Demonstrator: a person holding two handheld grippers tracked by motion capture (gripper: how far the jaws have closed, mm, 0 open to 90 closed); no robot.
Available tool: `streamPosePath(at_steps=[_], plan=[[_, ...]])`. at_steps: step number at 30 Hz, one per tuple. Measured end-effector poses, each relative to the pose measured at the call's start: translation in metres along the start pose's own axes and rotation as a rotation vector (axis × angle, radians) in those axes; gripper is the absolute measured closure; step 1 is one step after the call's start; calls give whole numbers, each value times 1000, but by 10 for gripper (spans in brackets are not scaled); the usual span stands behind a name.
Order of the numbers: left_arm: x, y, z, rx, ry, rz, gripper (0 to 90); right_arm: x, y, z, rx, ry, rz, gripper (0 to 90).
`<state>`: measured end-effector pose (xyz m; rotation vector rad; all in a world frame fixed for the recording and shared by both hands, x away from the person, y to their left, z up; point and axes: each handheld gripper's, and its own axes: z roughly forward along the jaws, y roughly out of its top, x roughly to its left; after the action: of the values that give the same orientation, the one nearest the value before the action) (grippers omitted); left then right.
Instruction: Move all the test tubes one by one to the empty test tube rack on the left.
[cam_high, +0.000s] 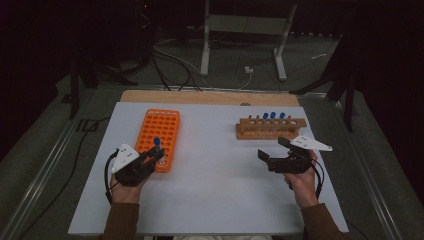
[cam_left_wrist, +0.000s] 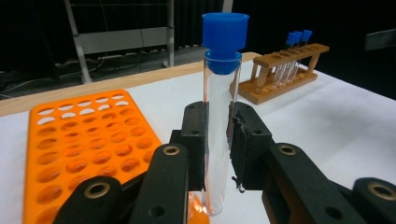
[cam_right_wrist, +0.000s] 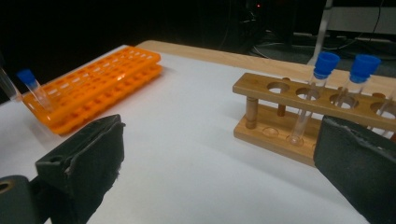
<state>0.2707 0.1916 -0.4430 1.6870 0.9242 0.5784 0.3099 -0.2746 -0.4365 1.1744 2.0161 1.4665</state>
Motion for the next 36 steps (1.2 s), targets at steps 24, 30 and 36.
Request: streamPosePath(at_steps=[24,30,36], plan=[[22,-23,11,-12,103,-36,778,-5,-3,-6,-20,-7,22,18],[19,-32,22,65,110,-8,778,-5,-4,-6,-18,-6,22,19],[18,-41,28,188,125,23,781,-4,-4,-6,-15,1,19,18]])
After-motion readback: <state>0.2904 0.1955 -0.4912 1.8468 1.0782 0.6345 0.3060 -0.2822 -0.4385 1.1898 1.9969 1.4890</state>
